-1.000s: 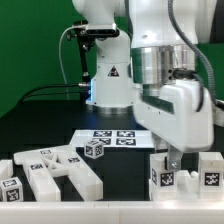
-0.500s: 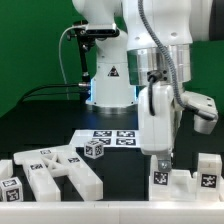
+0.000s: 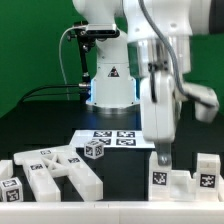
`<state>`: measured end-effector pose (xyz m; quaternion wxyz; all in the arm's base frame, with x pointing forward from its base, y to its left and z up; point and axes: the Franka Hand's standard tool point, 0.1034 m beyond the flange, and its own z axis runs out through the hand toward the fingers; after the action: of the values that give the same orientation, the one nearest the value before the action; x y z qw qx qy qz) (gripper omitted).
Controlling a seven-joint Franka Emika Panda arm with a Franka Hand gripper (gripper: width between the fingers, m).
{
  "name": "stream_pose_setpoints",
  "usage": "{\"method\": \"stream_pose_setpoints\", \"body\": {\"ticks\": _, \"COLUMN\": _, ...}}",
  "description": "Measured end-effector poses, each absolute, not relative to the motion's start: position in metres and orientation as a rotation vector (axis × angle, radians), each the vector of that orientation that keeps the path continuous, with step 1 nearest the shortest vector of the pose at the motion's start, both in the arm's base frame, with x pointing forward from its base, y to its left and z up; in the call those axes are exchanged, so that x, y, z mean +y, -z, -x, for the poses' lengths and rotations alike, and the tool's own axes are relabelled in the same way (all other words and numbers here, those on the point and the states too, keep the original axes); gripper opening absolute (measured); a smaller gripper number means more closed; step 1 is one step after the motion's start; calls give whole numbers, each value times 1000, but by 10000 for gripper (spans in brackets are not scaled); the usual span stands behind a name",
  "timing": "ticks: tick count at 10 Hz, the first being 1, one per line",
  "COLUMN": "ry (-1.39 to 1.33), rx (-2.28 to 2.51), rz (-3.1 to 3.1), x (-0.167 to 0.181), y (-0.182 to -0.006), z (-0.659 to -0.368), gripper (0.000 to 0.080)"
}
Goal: Assemble chair
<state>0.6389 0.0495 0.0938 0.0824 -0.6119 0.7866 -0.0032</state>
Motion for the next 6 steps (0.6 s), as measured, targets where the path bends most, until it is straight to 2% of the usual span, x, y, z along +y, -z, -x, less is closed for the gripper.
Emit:
{"method": "stream_pose_setpoints", "body": {"ticks": 1, "ry": 8, "rx": 2327, "rz": 1852, "x": 49, "y": -98, "z": -629, "gripper": 647}}
{"method": "stream_pose_setpoints", "body": {"ticks": 6, "ry": 19, "rx": 2207, "rz": 2002, "x": 51, "y": -95, "z": -624, "gripper": 649}}
